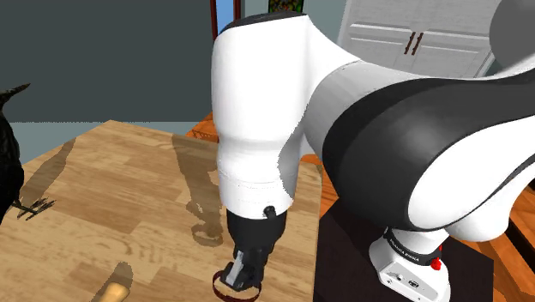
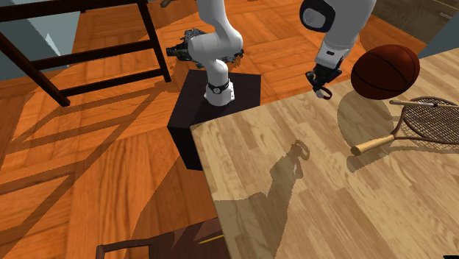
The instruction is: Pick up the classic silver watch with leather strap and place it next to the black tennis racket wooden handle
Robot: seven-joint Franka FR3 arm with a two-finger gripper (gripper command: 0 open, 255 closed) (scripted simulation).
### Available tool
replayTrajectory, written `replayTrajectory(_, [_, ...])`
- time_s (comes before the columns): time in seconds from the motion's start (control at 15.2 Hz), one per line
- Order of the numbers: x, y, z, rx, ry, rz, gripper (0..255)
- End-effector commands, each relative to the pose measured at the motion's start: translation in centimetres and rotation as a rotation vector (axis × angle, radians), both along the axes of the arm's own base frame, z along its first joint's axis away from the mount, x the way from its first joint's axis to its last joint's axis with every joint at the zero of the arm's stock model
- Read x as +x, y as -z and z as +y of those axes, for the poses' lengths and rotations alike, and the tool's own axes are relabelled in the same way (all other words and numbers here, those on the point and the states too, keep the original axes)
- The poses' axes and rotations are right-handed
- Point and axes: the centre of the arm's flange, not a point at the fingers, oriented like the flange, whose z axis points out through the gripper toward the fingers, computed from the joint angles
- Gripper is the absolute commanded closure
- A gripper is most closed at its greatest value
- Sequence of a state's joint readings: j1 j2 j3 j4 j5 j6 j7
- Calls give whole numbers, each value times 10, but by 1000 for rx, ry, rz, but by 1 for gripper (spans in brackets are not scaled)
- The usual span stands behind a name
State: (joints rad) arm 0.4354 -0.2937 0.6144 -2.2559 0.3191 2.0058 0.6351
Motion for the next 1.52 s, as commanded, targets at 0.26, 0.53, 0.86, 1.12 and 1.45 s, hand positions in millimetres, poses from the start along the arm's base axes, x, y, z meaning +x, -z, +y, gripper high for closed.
replayTrajectory(0.26, [-56,0,56,0,2,0,255])
replayTrajectory(0.53, [-93,0,93,1,2,0,255])
replayTrajectory(0.86, [-139,0,138,0,2,0,255])
replayTrajectory(1.12, [-139,21,138,0,2,0,255])
replayTrajectory(1.45, [-139,47,138,0,2,0,255])
